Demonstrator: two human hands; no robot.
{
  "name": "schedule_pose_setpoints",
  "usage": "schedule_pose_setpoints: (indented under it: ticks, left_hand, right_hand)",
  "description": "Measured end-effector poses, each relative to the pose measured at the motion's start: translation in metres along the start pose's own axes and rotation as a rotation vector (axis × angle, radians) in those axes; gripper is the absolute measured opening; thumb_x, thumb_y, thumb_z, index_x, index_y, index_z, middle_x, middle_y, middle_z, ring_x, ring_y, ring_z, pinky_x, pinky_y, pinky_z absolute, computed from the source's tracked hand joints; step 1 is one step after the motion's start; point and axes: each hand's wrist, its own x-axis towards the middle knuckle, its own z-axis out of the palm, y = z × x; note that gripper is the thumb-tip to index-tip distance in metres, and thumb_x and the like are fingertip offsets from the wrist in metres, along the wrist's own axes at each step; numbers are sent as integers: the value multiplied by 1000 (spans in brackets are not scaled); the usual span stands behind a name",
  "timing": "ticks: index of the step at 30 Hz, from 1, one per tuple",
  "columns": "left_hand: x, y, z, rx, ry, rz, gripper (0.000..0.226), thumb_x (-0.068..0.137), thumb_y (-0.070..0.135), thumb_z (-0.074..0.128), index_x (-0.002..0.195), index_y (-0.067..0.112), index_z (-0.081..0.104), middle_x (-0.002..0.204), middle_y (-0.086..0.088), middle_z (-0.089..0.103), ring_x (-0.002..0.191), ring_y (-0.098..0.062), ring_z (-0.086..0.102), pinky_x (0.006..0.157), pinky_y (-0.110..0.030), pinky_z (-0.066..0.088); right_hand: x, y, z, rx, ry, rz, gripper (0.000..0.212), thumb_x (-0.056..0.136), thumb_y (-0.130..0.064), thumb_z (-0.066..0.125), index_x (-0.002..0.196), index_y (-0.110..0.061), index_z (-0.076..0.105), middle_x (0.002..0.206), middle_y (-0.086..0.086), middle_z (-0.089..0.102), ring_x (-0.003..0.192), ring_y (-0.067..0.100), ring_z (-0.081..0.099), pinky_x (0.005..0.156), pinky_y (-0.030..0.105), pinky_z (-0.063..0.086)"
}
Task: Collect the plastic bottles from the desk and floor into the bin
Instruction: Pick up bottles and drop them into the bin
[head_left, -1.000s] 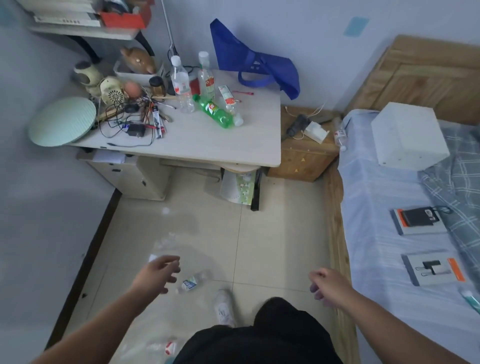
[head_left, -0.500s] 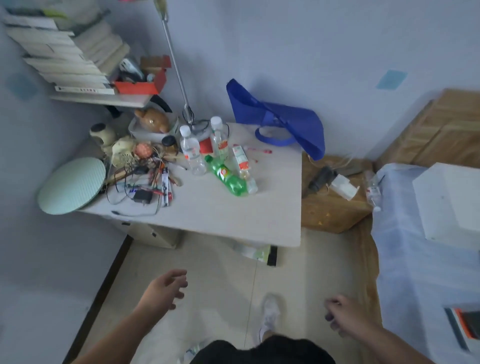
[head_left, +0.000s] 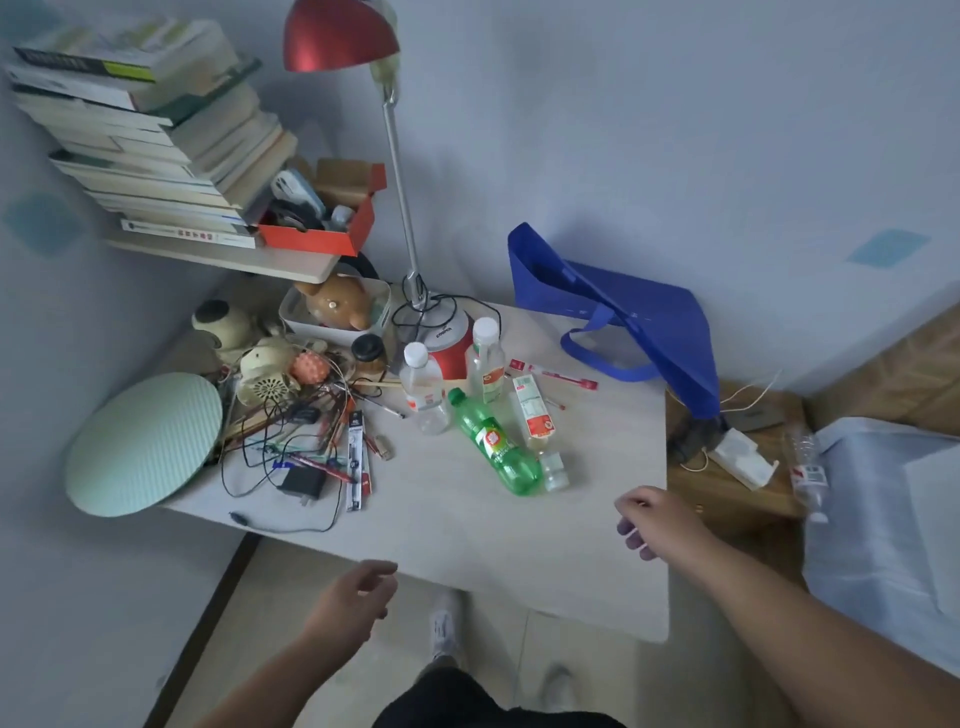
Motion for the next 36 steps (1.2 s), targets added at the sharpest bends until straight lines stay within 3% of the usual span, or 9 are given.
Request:
schedule_pose_setpoints:
  ticks: [3, 5, 9, 13, 17, 20, 26, 31, 36]
  left_hand:
    - [48, 25, -29, 93, 13, 109, 29, 92, 28, 70, 119, 33, 65, 110, 7, 70, 87, -15, 71, 75, -38, 58]
    - [81, 46, -47, 119, -4, 212, 49, 87, 36, 76, 131, 39, 56, 123, 15, 62, 93, -8, 66, 76, -35, 58]
    - [139, 89, -64, 108, 22, 317, 93, 68, 59, 80, 147, 45, 34, 127, 11, 53, 104, -4, 58, 82, -39, 56]
    - [178, 121, -61, 105, 54, 361, 109, 61, 62, 82, 152, 48, 24, 141, 9, 45, 122, -9, 52, 97, -45, 53]
    - [198, 132, -53, 120, -18, 405, 107, 63, 58, 86, 150, 56, 23, 145, 7, 46, 124, -9, 51, 100, -41, 50]
    - [208, 136, -46, 123, -22, 423, 91, 66, 59, 83, 144, 48, 38, 137, 4, 55, 120, -16, 55, 101, -43, 49]
    - [208, 135, -44, 65, 10, 379, 62, 68, 60, 82, 121, 54, 50, 110, 25, 62, 103, -13, 64, 80, -45, 60]
    - [189, 128, -46, 68, 52, 348, 55, 67, 63, 80, 110, 66, 45, 110, 23, 64, 103, 7, 57, 78, -28, 47]
    - [157, 111, -46, 25, 106, 258, 63, 63, 69, 79, 116, 53, 48, 107, 21, 66, 102, -8, 64, 83, -39, 55]
  right_hand:
    - [19, -34, 27, -112, 37, -88, 14, 94, -24, 57, 95, -17, 69, 88, 7, 71, 71, 21, 66, 64, 36, 49]
    - [32, -57, 48, -234, 70, -175, 12, 93, -29, 57, 95, -25, 69, 92, -2, 71, 84, 17, 67, 75, 37, 54]
    - [52, -96, 88, -415, 104, -346, 28, 92, -35, 63, 116, -24, 67, 110, -5, 68, 96, 17, 65, 81, 34, 54]
    - [72, -119, 120, -615, 113, -472, 33, 92, -38, 63, 118, -18, 63, 115, 2, 65, 106, 24, 60, 82, 38, 53]
    - [91, -125, 142, -711, 92, -437, 68, 90, -40, 68, 147, -16, 40, 132, 7, 55, 121, 28, 52, 93, 42, 54]
    - [101, -122, 151, -769, 95, -366, 89, 89, -44, 69, 157, -16, 20, 135, 10, 52, 125, 31, 49, 98, 46, 53]
    - [111, -106, 159, -781, 99, -286, 81, 84, -43, 71, 151, -19, 30, 124, 8, 64, 113, 30, 62, 84, 41, 55]
    - [105, -103, 154, -657, 23, -223, 74, 80, -42, 69, 143, -21, 36, 120, 6, 63, 107, 29, 64, 83, 41, 55]
    - [90, -93, 137, -582, -102, -293, 75, 77, -47, 67, 142, -27, 37, 115, -3, 67, 99, 23, 64, 74, 34, 48]
